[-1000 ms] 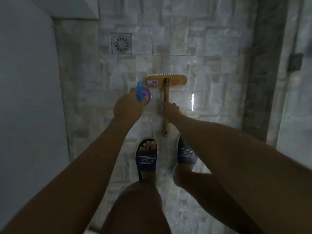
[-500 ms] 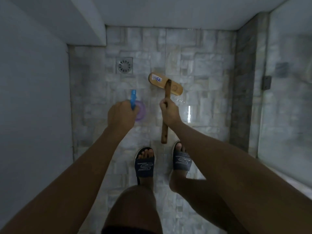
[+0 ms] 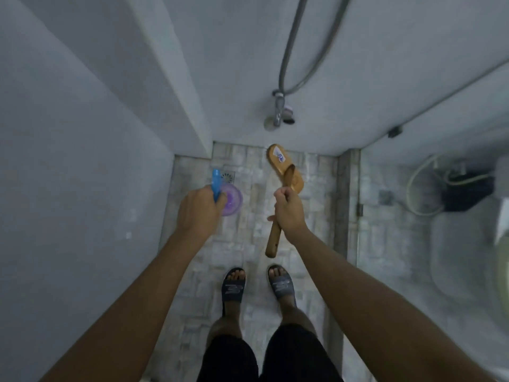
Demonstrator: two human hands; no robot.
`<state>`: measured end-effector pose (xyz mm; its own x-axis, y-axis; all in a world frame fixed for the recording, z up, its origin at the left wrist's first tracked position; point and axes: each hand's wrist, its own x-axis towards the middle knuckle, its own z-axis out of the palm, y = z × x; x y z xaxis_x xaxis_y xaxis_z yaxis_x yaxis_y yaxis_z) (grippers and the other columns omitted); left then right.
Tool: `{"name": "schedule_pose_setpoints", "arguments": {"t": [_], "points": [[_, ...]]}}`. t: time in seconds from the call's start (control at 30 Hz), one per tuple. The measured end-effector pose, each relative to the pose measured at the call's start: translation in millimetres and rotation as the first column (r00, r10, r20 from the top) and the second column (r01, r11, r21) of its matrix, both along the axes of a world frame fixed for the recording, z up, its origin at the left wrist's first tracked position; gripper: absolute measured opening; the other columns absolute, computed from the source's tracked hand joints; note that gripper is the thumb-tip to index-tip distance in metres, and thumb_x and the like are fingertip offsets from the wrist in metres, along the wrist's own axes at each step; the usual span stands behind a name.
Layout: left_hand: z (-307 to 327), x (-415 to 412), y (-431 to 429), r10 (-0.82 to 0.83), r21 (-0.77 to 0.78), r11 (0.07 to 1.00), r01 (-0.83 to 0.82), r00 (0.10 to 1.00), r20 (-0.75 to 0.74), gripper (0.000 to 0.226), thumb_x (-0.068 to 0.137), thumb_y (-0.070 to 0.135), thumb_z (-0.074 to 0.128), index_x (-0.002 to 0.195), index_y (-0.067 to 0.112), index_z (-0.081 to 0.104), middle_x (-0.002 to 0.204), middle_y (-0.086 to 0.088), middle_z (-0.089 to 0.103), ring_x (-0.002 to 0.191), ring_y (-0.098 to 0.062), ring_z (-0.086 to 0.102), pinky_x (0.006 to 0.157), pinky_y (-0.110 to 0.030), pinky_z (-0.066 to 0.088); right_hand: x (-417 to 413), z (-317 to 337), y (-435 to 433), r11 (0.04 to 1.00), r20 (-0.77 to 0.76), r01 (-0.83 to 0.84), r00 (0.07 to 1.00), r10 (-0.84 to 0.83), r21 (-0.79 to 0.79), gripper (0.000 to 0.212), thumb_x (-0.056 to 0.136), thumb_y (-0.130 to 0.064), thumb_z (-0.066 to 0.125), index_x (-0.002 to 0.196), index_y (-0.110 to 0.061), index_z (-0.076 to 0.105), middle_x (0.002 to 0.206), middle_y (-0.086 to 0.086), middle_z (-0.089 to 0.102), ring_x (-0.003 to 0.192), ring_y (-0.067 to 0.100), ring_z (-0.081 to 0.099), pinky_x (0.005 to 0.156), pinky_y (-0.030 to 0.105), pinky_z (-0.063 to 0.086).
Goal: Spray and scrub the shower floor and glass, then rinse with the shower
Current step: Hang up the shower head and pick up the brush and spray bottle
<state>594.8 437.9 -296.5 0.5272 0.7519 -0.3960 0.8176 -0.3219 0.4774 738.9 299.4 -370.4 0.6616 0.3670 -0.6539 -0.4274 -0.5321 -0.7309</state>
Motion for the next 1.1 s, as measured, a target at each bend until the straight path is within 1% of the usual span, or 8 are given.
{"name": "schedule_pose_setpoints", "arguments": {"t": [0.17, 0.3, 0.4, 0.53, 0.67, 0.83, 0.97, 1.1], "points": [[96.1, -20.7, -6.8, 0.071, 0.031, 0.997, -0.072, 0.997, 0.022, 0.038, 0.100, 0.035, 0.057, 0.075, 0.006, 0.058, 0.069, -0.009, 0.059, 0.065, -0.028, 0.058, 0.056, -0.034, 0.042, 8.0, 109.3, 11.7, 0.990, -0.257, 0.078, 0.965, -0.045, 0.118, 0.022, 0.091, -0.018, 0.053, 0.095, -0.010, 0.073, 0.080, 0.013, 0.056, 0.071, 0.027, 0.055, 0.064, 0.038, 0.055], [166.6, -63.3, -18.2, 0.204, 0.059, 0.977, -0.206, 0.978, 0.040, 0.041, 0.098, 0.040, 0.059, 0.073, 0.008, 0.061, 0.073, -0.014, 0.066, 0.068, -0.034, 0.065, 0.059, -0.036, 0.050, -3.0, 208.0, 27.8, 0.941, -0.329, -0.076, 0.925, 0.191, 0.330, 0.027, 0.095, -0.010, 0.044, 0.104, -0.019, 0.068, 0.088, 0.020, 0.068, 0.065, 0.026, 0.059, 0.057, 0.030, 0.045], [206.0, -94.7, -29.8, 0.296, 0.077, 0.950, -0.302, 0.952, 0.076, 0.041, 0.097, 0.039, 0.060, 0.063, 0.019, 0.046, 0.068, -0.013, 0.062, 0.067, -0.035, 0.064, 0.057, -0.033, 0.042, -17.0, 254.7, 40.8, 0.860, -0.172, -0.339, 0.888, 0.427, 0.383, 0.032, 0.095, 0.004, 0.043, 0.119, -0.013, 0.057, 0.084, 0.020, 0.070, 0.062, 0.026, 0.058, 0.048, 0.026, 0.045], [262.4, -156.1, -51.8, 0.464, 0.129, 0.870, -0.476, 0.879, 0.113, 0.041, 0.098, 0.037, 0.060, 0.070, 0.007, 0.058, 0.070, -0.015, 0.066, 0.068, -0.033, 0.064, 0.063, -0.039, 0.050, -58.6, 306.3, 64.0, 0.643, 0.101, -0.671, 0.717, 0.690, 0.370, 0.007, 0.102, -0.011, 0.054, 0.106, -0.017, 0.052, 0.084, 0.022, 0.073, 0.065, 0.030, 0.061, 0.050, 0.032, 0.045], [309.6, -235.2, -88.3, 0.651, 0.122, 0.731, -0.672, 0.740, 0.170, 0.041, 0.098, 0.039, 0.059, 0.079, 0.003, 0.065, 0.072, -0.012, 0.070, 0.066, -0.026, 0.067, 0.069, -0.046, 0.057, -128.6, 357.2, 76.9, 0.342, 0.339, -0.875, 0.455, 0.824, 0.342, 0.018, 0.101, -0.018, 0.059, 0.118, -0.020, 0.056, 0.079, 0.016, 0.075, 0.063, 0.025, 0.066, 0.054, 0.027, 0.054], [350.2, -328.0, -152.1, 0.838, 0.118, 0.487, -0.866, 0.501, 0.217, 0.041, 0.096, 0.038, 0.063, 0.077, 0.001, 0.064, 0.071, -0.014, 0.071, 0.067, -0.029, 0.069, 0.071, -0.049, 0.057, -238.8, 397.2, 74.5, 0.050, 0.536, -0.959, 0.198, 0.820, 0.277, 0.019, 0.097, -0.017, 0.065, 0.116, -0.017, 0.066, 0.068, 0.012, 0.071, 0.058, 0.021, 0.066, 0.053, 0.021, 0.053], [371.1, -411.8, -232.9, 0.943, 0.115, 0.204, -0.972, 0.226, 0.244, 0.041, 0.095, 0.039, 0.064, 0.075, 0.004, 0.065, 0.068, -0.008, 0.072, 0.065, -0.026, 0.070, 0.071, -0.047, 0.058, -347.3, 409.8, 56.2, -0.205, 0.624, -0.953, -0.020, 0.781, 0.225, 0.010, 0.095, -0.022, 0.068, 0.105, -0.021, 0.069, 0.065, 0.000, 0.069, 0.054, 0.001, 0.062, 0.057, 0.011, 0.046], [374.6, -465.7, -299.8, 0.967, 0.114, 0.011, -0.993, 0.039, 0.252, 0.043, 0.095, 0.041, 0.063, 0.076, 0.002, 0.066, 0.068, -0.011, 0.072, 0.064, -0.028, 0.070, 0.070, -0.050, 0.058, -425.4, 402.2, 30.1, -0.313, 0.642, -0.929, -0.118, 0.757, 0.198, 0.009, 0.093, -0.028, 0.070, 0.099, -0.021, 0.069, 0.069, -0.005, 0.070, 0.062, 0.006, 0.066, 0.064, 0.023, 0.054]]}}
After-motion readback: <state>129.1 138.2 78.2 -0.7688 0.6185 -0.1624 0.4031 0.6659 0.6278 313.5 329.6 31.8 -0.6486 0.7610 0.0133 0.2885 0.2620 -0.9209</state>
